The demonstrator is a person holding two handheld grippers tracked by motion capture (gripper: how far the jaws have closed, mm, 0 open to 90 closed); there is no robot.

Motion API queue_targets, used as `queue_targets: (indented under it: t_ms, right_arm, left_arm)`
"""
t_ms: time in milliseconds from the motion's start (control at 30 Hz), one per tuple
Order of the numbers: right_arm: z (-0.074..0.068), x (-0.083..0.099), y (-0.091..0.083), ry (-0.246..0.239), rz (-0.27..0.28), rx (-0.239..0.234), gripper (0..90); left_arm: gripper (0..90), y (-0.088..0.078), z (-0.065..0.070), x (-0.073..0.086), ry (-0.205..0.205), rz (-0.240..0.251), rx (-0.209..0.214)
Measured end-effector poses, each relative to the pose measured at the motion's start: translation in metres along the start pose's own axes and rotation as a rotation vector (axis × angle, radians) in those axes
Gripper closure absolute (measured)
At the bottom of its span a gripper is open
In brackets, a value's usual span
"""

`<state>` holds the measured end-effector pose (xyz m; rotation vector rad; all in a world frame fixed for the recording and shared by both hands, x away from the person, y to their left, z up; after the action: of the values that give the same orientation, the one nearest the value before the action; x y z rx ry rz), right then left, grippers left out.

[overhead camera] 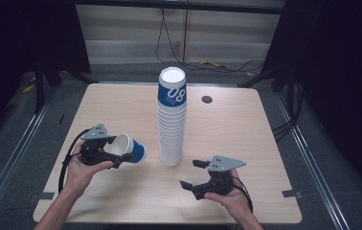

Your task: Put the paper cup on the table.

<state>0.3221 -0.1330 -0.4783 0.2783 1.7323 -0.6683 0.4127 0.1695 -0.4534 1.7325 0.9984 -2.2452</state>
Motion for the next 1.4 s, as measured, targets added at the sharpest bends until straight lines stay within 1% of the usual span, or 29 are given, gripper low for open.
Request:
queue_targets:
  t_ms: [33, 67, 100, 133, 167, 200, 267, 300, 367, 400, 433, 500, 533, 567, 633, 667, 733, 767, 800, 833, 900, 1000, 1067, 1100, 1133, 1167, 1233, 1367, 1400]
  right_arm:
    - [0.002, -0.001, 0.0, 0.002, 0.001, 0.01, 13.9]
    - [0.003, -0.001, 0.0, -0.002, 0.004, 0.01, 14.0]
    - [0.004, -0.002, -0.001, 0.001, 0.007, 0.015, 13.9]
    - [0.005, -0.002, -0.001, 0.005, 0.01, 0.018, 13.9]
    - [0.006, -0.002, -0.001, 0.004, 0.01, 0.019, 14.0]
    - [0.007, -0.002, -0.001, 0.006, 0.01, 0.017, 14.1]
    - [0.007, -0.002, -0.002, 0.012, 0.009, 0.018, 14.2]
    - [0.007, -0.001, -0.002, 0.014, 0.008, 0.021, 14.1]
    - [0.006, -0.001, -0.003, 0.014, 0.006, 0.02, 14.2]
    - [0.006, -0.001, -0.003, 0.014, 0.006, 0.02, 14.2]
    - [0.007, 0.0, -0.003, 0.01, 0.007, 0.02, 14.2]
    - [0.007, 0.001, -0.003, 0.016, 0.003, 0.026, 14.2]
    - [0.008, 0.001, -0.003, 0.017, 0.004, 0.03, 14.2]
    - [0.007, 0.002, -0.003, 0.015, 0.004, 0.029, 14.2]
    - [0.007, 0.002, -0.004, 0.013, 0.004, 0.03, 14.2]
    - [0.008, 0.002, -0.005, 0.016, 0.007, 0.028, 14.2]
    - [0.009, 0.003, -0.005, 0.014, 0.007, 0.028, 14.2]
    - [0.01, 0.005, -0.005, 0.019, 0.004, 0.026, 14.2]
    - [0.01, 0.005, -0.004, 0.019, 0.002, 0.025, 14.2]
    - [0.01, 0.006, -0.004, 0.023, -0.001, 0.026, 14.2]
    - [0.009, 0.006, -0.004, 0.025, -0.003, 0.024, 14.3]
    - [0.009, 0.006, -0.005, 0.027, -0.001, 0.026, 14.4]
    - [0.01, 0.006, -0.005, 0.028, -0.001, 0.027, 14.4]
    - [0.01, 0.006, -0.005, 0.028, -0.001, 0.027, 14.4]
    - [0.01, 0.006, -0.005, 0.028, -0.001, 0.027, 14.4]
    - [0.011, 0.006, -0.004, 0.03, -0.005, 0.026, 14.4]
    - [0.011, 0.007, -0.004, 0.03, -0.007, 0.027, 14.5]
    - [0.011, 0.006, -0.004, 0.036, 0.007, 0.032, 14.5]
    - [0.011, 0.006, -0.004, 0.035, 0.009, 0.033, 14.5]
  left_arm:
    - [16.3, -0.001, -0.005, -0.004, -0.013, 0.006, -0.01]
    - [16.3, -0.001, -0.005, -0.004, -0.013, 0.006, -0.01]
    - [16.2, -0.002, -0.009, -0.008, -0.015, 0.009, -0.028]
    - [16.2, -0.002, -0.009, -0.008, -0.015, 0.009, -0.028]
    - [16.2, -0.003, -0.014, -0.013, -0.011, 0.02, -0.06]
    - [16.3, -0.003, -0.016, -0.014, -0.013, 0.018, -0.071]
    - [16.3, 0.0, -0.021, -0.014, 0.003, -0.013, -0.093]
    - [16.2, 0.002, -0.023, -0.014, -0.001, -0.029, -0.102]
    - [16.2, 0.007, -0.022, -0.013, 0.006, -0.055, -0.092]
    - [16.2, 0.007, -0.022, -0.013, 0.006, -0.055, -0.092]
    - [16.3, 0.011, -0.023, -0.013, 0.014, -0.076, -0.109]
    - [16.3, 0.012, -0.023, -0.013, 0.007, -0.074, -0.104]
    - [16.3, 0.013, -0.024, -0.013, 0.01, -0.088, -0.104]
    - [16.3, 0.016, -0.027, -0.014, 0.035, -0.113, -0.125]
    - [16.3, 0.017, -0.028, -0.014, 0.025, -0.125, -0.118]
    - [16.3, 0.02, -0.032, -0.013, 0.027, -0.154, -0.136]
    - [16.2, 0.021, -0.034, -0.012, 0.017, -0.159, -0.144]
    - [16.1, 0.023, -0.037, -0.012, 0.0, -0.163, -0.169]
    - [16.1, 0.023, -0.037, -0.012, 0.0, -0.163, -0.169]
    - [16.1, 0.025, -0.039, -0.012, -0.017, -0.165, -0.174]
    - [16.1, 0.025, -0.04, -0.012, -0.028, -0.162, -0.176]
    - [16.1, 0.028, -0.045, -0.01, -0.027, -0.181, -0.191]
    - [16.1, 0.031, -0.053, -0.007, -0.041, -0.192, -0.2]
    - [16.0, 0.031, -0.053, -0.007, -0.041, -0.192, -0.2]
    - [16.0, 0.032, -0.056, -0.006, -0.054, -0.195, -0.207]
    - [16.0, 0.033, -0.06, -0.004, -0.055, -0.206, -0.219]
    - [15.9, 0.036, -0.063, -0.002, -0.067, -0.213, -0.226]
    - [15.8, 0.04, -0.065, 0.0, -0.064, -0.229, -0.232]
    - [15.7, 0.041, -0.066, 0.001, -0.046, -0.245, -0.24]
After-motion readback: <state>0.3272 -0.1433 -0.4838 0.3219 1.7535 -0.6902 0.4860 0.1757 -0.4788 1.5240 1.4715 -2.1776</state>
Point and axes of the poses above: each handheld gripper's, and its own axes: y roughly forward along the jaws, x roughly out of its underside, z roughly to its right, the point moved 5 cm from there along y, roughly forward along the jaws, and after that the axes turned 8 degrees about z, right-handed, at the moved point
